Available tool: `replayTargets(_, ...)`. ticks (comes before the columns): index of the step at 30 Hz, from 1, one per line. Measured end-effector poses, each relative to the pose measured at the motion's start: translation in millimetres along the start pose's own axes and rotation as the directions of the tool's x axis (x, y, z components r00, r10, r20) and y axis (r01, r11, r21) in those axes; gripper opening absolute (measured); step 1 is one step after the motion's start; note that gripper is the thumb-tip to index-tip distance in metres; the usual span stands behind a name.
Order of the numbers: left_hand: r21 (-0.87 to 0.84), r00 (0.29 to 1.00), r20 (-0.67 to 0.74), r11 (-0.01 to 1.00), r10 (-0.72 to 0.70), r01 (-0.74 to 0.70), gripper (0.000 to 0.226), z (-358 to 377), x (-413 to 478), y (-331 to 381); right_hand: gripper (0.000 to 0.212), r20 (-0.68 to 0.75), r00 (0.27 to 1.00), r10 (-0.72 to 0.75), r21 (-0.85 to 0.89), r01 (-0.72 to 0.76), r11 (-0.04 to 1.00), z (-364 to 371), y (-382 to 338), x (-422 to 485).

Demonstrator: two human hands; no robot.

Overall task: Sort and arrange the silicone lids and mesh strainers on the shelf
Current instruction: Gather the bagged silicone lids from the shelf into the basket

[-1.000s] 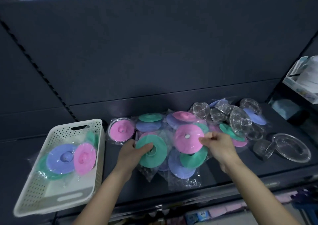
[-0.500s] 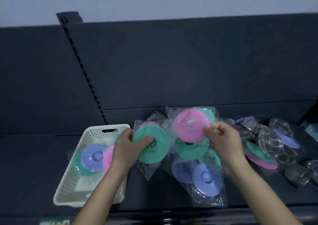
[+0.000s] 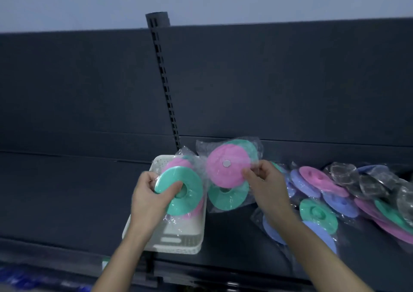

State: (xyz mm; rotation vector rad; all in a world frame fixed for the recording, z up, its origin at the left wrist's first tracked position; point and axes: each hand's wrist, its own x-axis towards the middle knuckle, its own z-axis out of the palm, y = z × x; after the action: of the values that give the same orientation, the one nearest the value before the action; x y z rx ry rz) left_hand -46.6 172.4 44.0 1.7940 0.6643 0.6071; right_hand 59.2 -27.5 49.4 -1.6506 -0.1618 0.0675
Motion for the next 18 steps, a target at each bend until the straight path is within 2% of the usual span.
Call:
replayTargets(4,-0.006,0.996,-0.086,0.999,-0.038,0.038,0.044,-23,3,-20,0.006,0.078,0.997,0.026,0.000,-0.026,1.000,33,10,1)
replayTargets(7,0.058,0.993,-0.108,0.997,-0.047,0.054,0.044,-32,5,-34,0.011,0.148,0.989,0.030,-0.093,-0.016,0.996,52,20,4)
replayTargets(14,0.365,1.000,0.023,0.931,0.006,-0.014,0.081,-36,7,-57,0.032,0.277,0.960,0.049,-0.454,0.086,0.887,78,40,13)
replayTargets(18,0.359,0.999,0.049,0.933,0.008,-0.025,0.087,-30,10,-66,0.027,0.321,0.947,0.008,-0.509,0.166,0.844,88,41,19)
